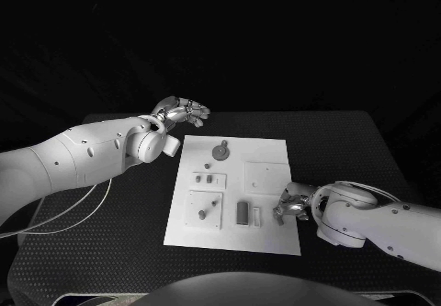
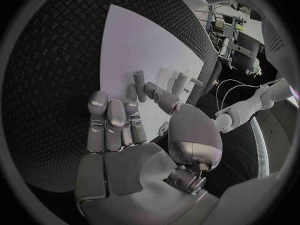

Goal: Assemble the parts on the task board

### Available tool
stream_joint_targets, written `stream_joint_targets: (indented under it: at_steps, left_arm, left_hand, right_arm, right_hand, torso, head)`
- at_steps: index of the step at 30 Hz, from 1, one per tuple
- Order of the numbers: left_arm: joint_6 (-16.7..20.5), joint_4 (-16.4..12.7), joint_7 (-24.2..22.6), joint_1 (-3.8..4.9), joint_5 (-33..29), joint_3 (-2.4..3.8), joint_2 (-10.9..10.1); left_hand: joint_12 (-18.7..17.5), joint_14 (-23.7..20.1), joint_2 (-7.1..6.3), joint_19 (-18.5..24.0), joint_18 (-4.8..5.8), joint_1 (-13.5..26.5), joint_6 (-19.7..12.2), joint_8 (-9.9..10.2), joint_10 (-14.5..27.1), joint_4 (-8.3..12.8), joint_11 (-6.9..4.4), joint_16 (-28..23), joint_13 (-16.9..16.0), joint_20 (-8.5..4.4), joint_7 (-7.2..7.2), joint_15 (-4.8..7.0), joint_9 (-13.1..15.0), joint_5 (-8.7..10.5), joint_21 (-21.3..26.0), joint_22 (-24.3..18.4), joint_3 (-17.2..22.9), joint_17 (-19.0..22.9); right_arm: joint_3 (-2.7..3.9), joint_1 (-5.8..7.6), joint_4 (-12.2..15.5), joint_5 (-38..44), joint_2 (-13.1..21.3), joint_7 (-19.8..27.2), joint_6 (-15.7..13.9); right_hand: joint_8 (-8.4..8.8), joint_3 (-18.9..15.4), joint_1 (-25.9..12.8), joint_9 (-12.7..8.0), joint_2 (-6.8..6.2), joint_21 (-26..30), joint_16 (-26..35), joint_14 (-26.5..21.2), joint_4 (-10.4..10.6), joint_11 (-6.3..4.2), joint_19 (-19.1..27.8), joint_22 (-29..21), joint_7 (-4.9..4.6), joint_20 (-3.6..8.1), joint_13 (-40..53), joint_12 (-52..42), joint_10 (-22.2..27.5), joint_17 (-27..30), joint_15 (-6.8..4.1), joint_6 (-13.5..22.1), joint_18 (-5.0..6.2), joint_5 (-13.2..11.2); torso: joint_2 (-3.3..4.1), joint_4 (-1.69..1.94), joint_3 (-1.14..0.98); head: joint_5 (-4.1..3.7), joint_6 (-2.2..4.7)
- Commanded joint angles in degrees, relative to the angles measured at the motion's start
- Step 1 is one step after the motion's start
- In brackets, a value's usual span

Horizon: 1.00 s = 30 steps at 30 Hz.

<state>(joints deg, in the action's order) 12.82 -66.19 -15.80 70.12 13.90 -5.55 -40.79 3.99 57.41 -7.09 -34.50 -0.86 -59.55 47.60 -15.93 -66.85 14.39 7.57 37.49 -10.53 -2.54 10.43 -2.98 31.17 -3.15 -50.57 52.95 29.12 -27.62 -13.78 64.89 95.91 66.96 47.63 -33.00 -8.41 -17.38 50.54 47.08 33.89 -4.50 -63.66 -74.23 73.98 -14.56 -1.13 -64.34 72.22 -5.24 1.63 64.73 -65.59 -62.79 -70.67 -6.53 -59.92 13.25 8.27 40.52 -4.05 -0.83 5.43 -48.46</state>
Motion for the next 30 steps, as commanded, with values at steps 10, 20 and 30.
stream_joint_targets:
  at_steps: [10,20,30]
  left_arm:
    - [-0.6,-0.2,-0.2,0.08,0.4,0.04,0.1]
    - [-0.7,-0.3,-0.1,0.08,0.5,0.04,0.2]
    - [-0.8,-0.3,-0.1,0.08,0.6,0.04,0.2]
  left_hand:
    - [0.3,0.2,-0.13,0.1,-0.71,0.3,-0.3,-0.3,-0.2,-0.3,-0.14,-0.3,0.0,0.08,-0.05,-0.21,0.1,0.32,0.3,0.1,0.1,-0.1]
    - [0.3,0.2,-0.16,0.1,-0.70,0.3,-0.3,-0.3,-0.2,-0.3,-0.13,-0.3,0.0,0.08,-0.05,-0.21,0.1,0.32,0.3,0.1,0.1,-0.1]
    - [0.3,0.2,-0.19,0.0,-0.70,0.3,-0.3,-0.3,-0.1,-0.4,-0.12,-0.3,0.0,0.09,-0.04,-0.21,0.1,0.32,0.3,0.1,0.1,-0.2]
  right_arm:
    - [-0.32,-0.14,0.9,-9.6,-1.3,0.3,-3.8]
    - [-0.31,-0.14,0.5,-10.6,-2.9,0.3,-4.4]
    - [-0.31,-0.14,0.4,-11.2,-3.6,0.7,-6.2]
  right_hand:
    - [-0.50,0.2,0.8,-2.8,1.81,-0.5,0.0,0.8,-0.4,-0.01,-0.4,-0.2,0.15,-0.46,0.1,0.4,-0.8,-0.3,-0.23,-0.7,1.75,1.4]
    - [-0.49,-0.1,0.4,-2.8,1.72,-0.5,0.0,0.9,-0.5,-0.02,-0.5,-0.3,0.17,-0.44,0.1,0.4,-0.8,-0.3,-0.26,-0.7,1.75,1.7]
    - [-0.49,-0.3,0.1,-2.9,1.70,-0.6,0.1,1.0,-0.8,-0.06,-0.5,-0.4,0.20,-0.38,0.1,0.4,-0.9,-0.4,-0.29,-0.8,1.75,2.4]
  torso:
    - [0.02,0.00,-0.01]
    - [0.01,-0.01,0.00]
    - [0.01,0.00,-0.01]
  head:
    - [-0.12,-0.04]
    - [-0.24,0.01]
    - [-0.22,0.00]
